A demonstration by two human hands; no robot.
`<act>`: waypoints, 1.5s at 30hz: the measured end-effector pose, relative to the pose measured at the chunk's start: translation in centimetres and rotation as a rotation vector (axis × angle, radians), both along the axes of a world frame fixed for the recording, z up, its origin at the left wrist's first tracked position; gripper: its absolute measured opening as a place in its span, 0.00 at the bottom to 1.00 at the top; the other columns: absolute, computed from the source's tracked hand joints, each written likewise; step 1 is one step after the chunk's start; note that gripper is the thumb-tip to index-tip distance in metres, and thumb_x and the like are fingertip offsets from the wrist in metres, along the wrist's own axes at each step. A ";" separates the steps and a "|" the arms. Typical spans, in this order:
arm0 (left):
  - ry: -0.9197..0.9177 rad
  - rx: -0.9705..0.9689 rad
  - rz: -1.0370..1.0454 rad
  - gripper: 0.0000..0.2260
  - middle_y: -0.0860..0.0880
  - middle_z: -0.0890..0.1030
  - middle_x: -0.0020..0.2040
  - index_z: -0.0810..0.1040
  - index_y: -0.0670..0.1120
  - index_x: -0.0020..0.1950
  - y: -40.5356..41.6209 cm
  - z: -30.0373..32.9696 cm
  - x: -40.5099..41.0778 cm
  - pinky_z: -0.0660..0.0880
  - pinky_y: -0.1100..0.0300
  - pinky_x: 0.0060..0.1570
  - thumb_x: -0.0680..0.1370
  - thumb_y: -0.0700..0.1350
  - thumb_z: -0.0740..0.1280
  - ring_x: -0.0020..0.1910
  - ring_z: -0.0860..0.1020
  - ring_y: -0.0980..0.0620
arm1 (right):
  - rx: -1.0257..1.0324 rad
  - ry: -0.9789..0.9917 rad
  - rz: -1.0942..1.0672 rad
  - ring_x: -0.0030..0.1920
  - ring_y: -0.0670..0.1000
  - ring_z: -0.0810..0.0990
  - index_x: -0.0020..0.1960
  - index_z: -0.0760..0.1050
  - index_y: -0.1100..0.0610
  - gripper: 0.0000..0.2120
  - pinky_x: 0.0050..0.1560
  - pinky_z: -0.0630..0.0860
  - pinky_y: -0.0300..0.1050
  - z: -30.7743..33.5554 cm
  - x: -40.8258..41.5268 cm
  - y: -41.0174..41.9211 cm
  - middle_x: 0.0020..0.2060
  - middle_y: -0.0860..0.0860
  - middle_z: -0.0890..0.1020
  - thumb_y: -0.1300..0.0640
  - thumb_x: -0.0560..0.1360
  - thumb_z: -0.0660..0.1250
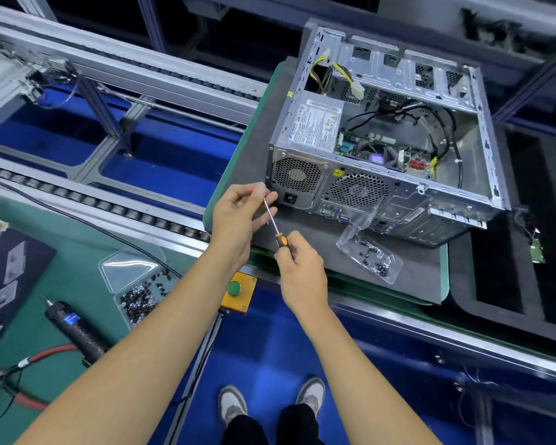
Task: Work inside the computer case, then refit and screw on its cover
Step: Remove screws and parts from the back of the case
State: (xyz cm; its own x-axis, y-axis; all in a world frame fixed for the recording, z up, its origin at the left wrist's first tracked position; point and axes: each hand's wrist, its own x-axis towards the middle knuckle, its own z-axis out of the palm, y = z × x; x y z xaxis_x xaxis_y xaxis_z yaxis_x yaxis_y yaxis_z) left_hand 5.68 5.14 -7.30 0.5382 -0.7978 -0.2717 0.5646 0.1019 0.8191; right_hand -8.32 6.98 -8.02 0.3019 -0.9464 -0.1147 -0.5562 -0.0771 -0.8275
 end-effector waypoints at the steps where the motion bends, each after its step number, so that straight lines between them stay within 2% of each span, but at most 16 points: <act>1: -0.015 0.008 -0.015 0.07 0.40 0.85 0.54 0.81 0.41 0.55 0.0 -0.1 0.0 0.82 0.58 0.47 0.79 0.42 0.72 0.55 0.85 0.45 | 0.000 0.010 -0.008 0.30 0.52 0.66 0.39 0.63 0.47 0.08 0.32 0.65 0.48 -0.1 -0.3 0.1 0.30 0.49 0.72 0.48 0.76 0.55; 7: -0.152 0.074 -0.090 0.06 0.44 0.87 0.47 0.83 0.42 0.53 -0.5 -0.2 -1.3 0.82 0.58 0.47 0.78 0.42 0.74 0.52 0.86 0.47 | 0.078 -0.044 -0.074 0.32 0.52 0.63 0.39 0.61 0.51 0.11 0.34 0.64 0.48 -0.4 -1.4 0.3 0.30 0.51 0.70 0.51 0.79 0.57; 11: -0.275 0.155 -0.122 0.05 0.42 0.86 0.44 0.83 0.40 0.52 -1.0 0.2 -1.7 0.82 0.59 0.46 0.78 0.39 0.74 0.48 0.87 0.48 | 0.050 0.088 -0.108 0.31 0.51 0.65 0.41 0.63 0.51 0.12 0.33 0.64 0.47 -0.4 -2.4 0.1 0.34 0.53 0.77 0.49 0.81 0.58; 15: -0.215 0.182 -0.188 0.06 0.43 0.86 0.45 0.83 0.39 0.54 -1.0 0.7 -2.0 0.82 0.61 0.45 0.78 0.38 0.73 0.48 0.87 0.48 | 0.114 0.008 -0.131 0.32 0.52 0.62 0.37 0.61 0.50 0.14 0.34 0.62 0.47 -0.3 -3.1 0.4 0.29 0.49 0.69 0.52 0.80 0.59; 17: -0.207 0.193 -0.212 0.05 0.43 0.87 0.46 0.84 0.40 0.54 -0.9 0.6 -2.2 0.81 0.62 0.45 0.79 0.38 0.72 0.49 0.86 0.48 | 0.164 -0.022 -0.145 0.32 0.52 0.62 0.35 0.61 0.47 0.15 0.35 0.62 0.48 -0.1 -3.2 0.5 0.29 0.48 0.69 0.53 0.80 0.59; 20: -0.188 0.207 -0.191 0.05 0.44 0.87 0.45 0.83 0.43 0.54 -0.8 0.6 -3.2 0.82 0.62 0.45 0.79 0.38 0.72 0.49 0.86 0.49 | 0.170 -0.011 -0.166 0.32 0.54 0.63 0.37 0.61 0.49 0.14 0.35 0.62 0.47 0.1 -3.4 0.8 0.31 0.53 0.73 0.53 0.81 0.59; 23: -0.154 0.214 -0.133 0.07 0.44 0.87 0.44 0.82 0.43 0.55 -1.0 0.7 -4.4 0.82 0.60 0.44 0.78 0.37 0.72 0.46 0.86 0.49 | 0.179 0.031 -0.187 0.34 0.56 0.67 0.40 0.62 0.52 0.12 0.35 0.63 0.48 0.3 -3.5 1.1 0.39 0.56 0.80 0.52 0.81 0.58; 27: 0.050 0.259 -0.086 0.10 0.40 0.86 0.49 0.76 0.40 0.55 -1.2 0.7 -5.7 0.83 0.56 0.43 0.77 0.37 0.74 0.46 0.87 0.46 | 0.265 -0.087 -0.234 0.33 0.55 0.62 0.41 0.62 0.57 0.09 0.36 0.61 0.51 0.3 -3.3 1.7 0.31 0.56 0.68 0.57 0.79 0.58; 31: 0.059 0.296 -0.072 0.09 0.40 0.87 0.48 0.76 0.40 0.52 -1.3 0.3 -7.1 0.82 0.60 0.42 0.77 0.38 0.75 0.46 0.87 0.49 | 0.326 -0.111 -0.277 0.34 0.55 0.67 0.42 0.63 0.54 0.09 0.35 0.63 0.52 -0.1 -3.0 2.4 0.32 0.55 0.71 0.57 0.80 0.58; 38: -0.125 0.411 -0.049 0.05 0.43 0.87 0.41 0.81 0.41 0.45 -1.8 -0.2 -8.4 0.83 0.58 0.38 0.77 0.40 0.74 0.41 0.87 0.50 | 0.375 -0.044 -0.315 0.38 0.56 0.72 0.48 0.62 0.52 0.04 0.37 0.66 0.50 -0.5 -2.4 2.6 0.40 0.55 0.78 0.55 0.82 0.53; 40: -0.270 0.474 -0.043 0.05 0.44 0.87 0.39 0.82 0.42 0.43 -2.1 -0.3 -8.1 0.84 0.55 0.38 0.77 0.42 0.75 0.38 0.87 0.51 | 0.340 -0.004 -0.305 0.38 0.56 0.73 0.49 0.62 0.52 0.04 0.37 0.66 0.49 -0.5 -2.4 2.5 0.41 0.55 0.79 0.55 0.82 0.52; 42: -0.467 0.553 -0.056 0.05 0.48 0.86 0.34 0.83 0.45 0.42 -2.5 -0.4 -7.6 0.85 0.50 0.41 0.76 0.44 0.75 0.35 0.86 0.53 | 0.317 0.016 -0.295 0.37 0.56 0.74 0.49 0.63 0.53 0.04 0.36 0.65 0.49 -0.4 -2.4 2.1 0.41 0.55 0.80 0.55 0.82 0.53; 45: -0.688 0.682 -0.112 0.06 0.53 0.84 0.31 0.84 0.52 0.40 -3.0 0.1 -7.1 0.83 0.51 0.43 0.75 0.52 0.74 0.38 0.85 0.54 | 0.312 -0.007 -0.283 0.35 0.55 0.73 0.48 0.63 0.53 0.04 0.35 0.65 0.49 -0.3 -2.1 1.6 0.38 0.54 0.79 0.56 0.82 0.54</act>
